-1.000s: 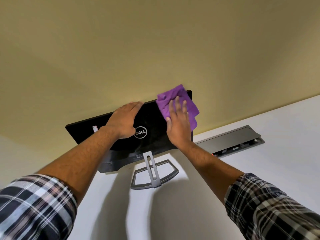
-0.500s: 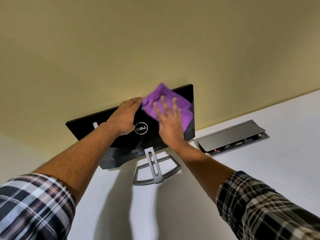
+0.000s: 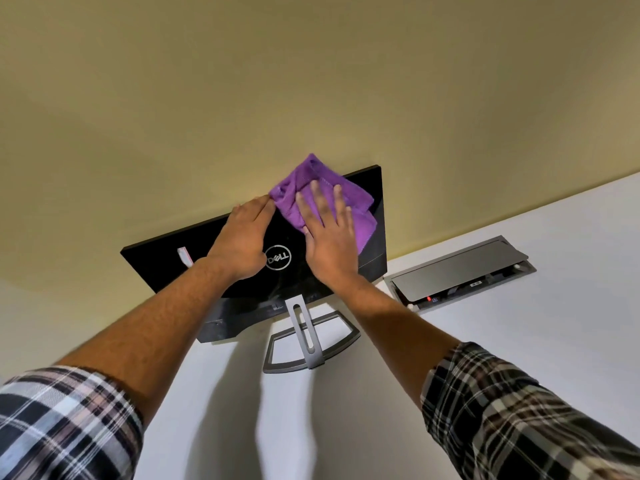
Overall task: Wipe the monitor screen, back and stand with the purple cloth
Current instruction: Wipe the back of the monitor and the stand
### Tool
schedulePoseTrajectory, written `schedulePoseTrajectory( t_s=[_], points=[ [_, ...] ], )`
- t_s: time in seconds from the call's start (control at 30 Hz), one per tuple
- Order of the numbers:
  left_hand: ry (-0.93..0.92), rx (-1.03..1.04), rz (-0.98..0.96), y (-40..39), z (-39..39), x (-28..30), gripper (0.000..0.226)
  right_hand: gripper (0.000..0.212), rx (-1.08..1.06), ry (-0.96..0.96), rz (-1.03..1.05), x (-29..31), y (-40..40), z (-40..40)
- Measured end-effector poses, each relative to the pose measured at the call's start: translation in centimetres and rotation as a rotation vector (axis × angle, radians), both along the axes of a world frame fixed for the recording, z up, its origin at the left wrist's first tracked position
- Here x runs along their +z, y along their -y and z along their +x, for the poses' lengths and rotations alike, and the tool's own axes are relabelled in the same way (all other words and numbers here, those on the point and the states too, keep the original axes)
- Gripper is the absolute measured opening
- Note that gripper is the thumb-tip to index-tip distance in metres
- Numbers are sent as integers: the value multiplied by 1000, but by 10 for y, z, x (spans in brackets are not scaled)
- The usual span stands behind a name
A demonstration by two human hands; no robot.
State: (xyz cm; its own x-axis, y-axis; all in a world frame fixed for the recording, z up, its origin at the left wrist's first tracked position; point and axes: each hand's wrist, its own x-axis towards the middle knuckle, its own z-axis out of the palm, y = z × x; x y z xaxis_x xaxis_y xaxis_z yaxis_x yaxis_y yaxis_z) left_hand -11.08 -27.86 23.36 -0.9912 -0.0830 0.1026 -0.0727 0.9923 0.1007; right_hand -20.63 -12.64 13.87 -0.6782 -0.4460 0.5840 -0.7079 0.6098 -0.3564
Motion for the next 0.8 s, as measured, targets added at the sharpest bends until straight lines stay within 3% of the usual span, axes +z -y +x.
schedulePoseTrajectory(
  t_s=[0.1,0.27,0.33,0.43,0.5,0.7,0.8],
  points=[
    [-6,24,18,-3,0,2,111,73,-108,21,-32,-1,-12,-21],
    [-5,32,21,-6,3,2,111,64,-327,345,-364,7,-25,-44],
    [-8,26,10,-5,3,2,111,67,-307,283,-316,8,-13,-28],
    [-7,17,-6,-2,1,1,109,74,-40,79,-79,-6,3,10],
    [-10,4,-15,-2,0,0,110,74,17,38,-17,-14,0,11],
    [-4,26,7,-4,3,3,112,66,-310,432,-370,-6,-32,-48],
    [-8,31,16,-4,3,2,111,67,-329,413,-387,1,-20,-31]
  ],
)
